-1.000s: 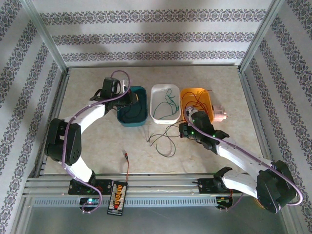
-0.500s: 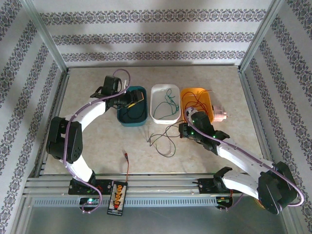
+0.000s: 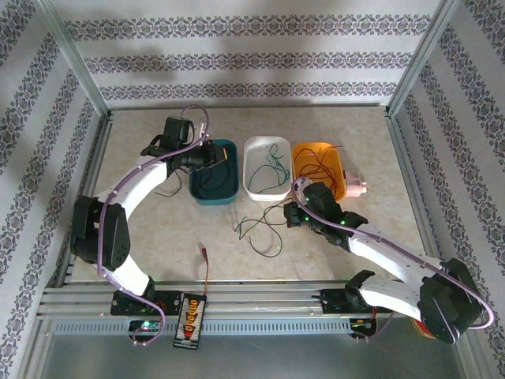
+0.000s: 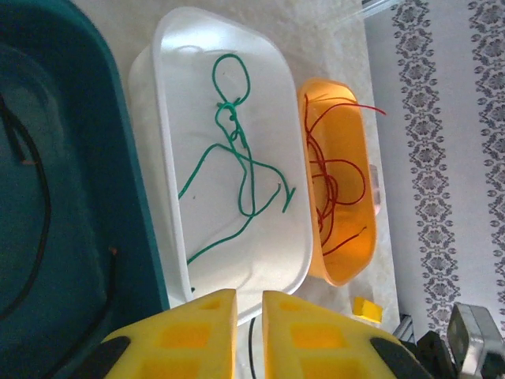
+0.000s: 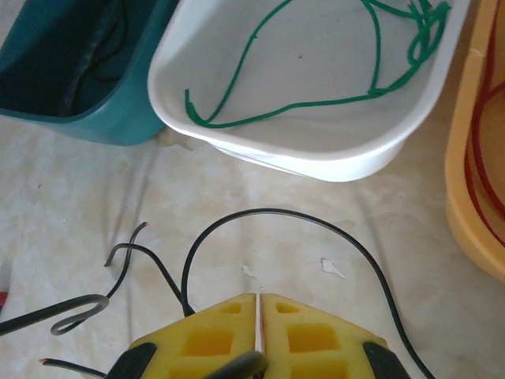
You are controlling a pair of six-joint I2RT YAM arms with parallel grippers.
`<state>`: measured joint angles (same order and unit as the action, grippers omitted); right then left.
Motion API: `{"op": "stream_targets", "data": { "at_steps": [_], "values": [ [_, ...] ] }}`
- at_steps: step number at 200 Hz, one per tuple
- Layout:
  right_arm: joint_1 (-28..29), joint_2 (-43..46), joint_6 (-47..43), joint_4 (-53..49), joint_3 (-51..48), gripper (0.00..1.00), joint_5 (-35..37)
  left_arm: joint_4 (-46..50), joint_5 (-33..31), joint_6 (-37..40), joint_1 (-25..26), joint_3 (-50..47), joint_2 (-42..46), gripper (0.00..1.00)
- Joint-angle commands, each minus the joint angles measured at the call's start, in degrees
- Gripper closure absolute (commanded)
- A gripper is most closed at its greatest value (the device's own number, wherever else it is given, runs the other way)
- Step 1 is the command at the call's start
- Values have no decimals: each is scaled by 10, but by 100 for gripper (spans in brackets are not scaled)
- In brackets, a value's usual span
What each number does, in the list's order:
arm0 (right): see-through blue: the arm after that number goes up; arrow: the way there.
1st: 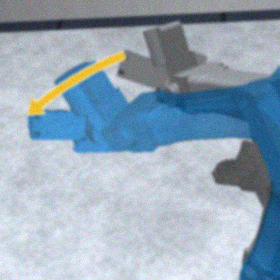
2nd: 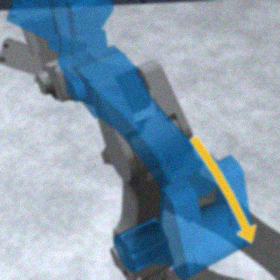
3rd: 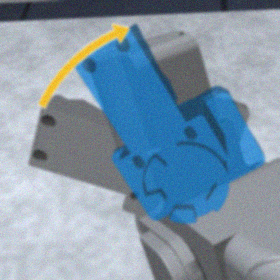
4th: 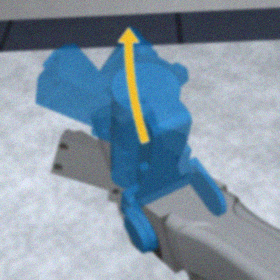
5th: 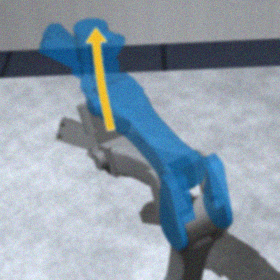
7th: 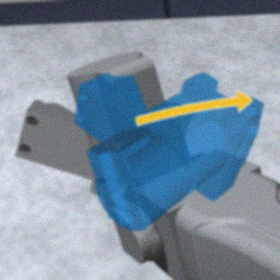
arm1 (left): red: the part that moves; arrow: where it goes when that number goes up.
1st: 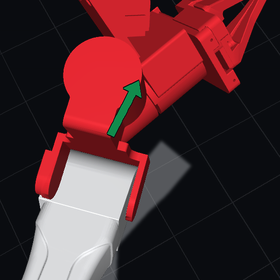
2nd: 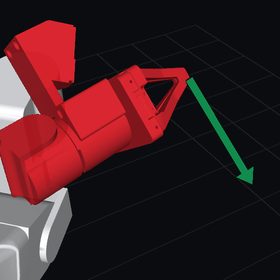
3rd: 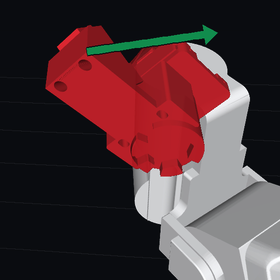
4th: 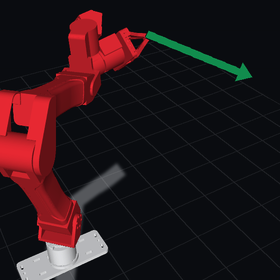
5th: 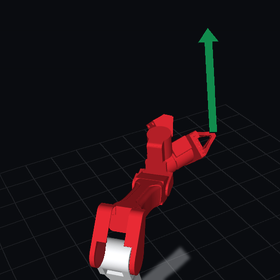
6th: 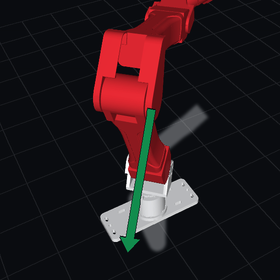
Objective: Untangle the cables
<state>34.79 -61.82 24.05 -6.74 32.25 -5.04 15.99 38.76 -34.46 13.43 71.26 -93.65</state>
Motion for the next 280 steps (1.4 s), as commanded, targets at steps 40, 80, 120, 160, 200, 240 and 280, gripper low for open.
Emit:
{"op": "stream_targets", "data": {
  "at_steps": [40,80,120,160,200,240,280],
  "values": [
    [11,0,-25,-15,30,94,0,35,-164,34,-36,-53,110,55],
    [11,0,-26,-18,24,93,6,126,-216,38,-128,-101,144,42],
    [12,-11,-29,-19,26,93,5,228,-264,100,-142,-120,105,34],
    [11,-21,-32,-19,28,93,1,179,-268,130,-146,-139,77,32],
    [11,-16,-33,-21,23,93,4,163,-276,226,-147,-104,27,30],
    [11,-19,-34,-24,21,93,6,202,-304,301,-152,-50,-48,29],
    [11,-32,-35,-22,26,93,2,205,-301,315,-152,-29,-89,28]
  ]
}}
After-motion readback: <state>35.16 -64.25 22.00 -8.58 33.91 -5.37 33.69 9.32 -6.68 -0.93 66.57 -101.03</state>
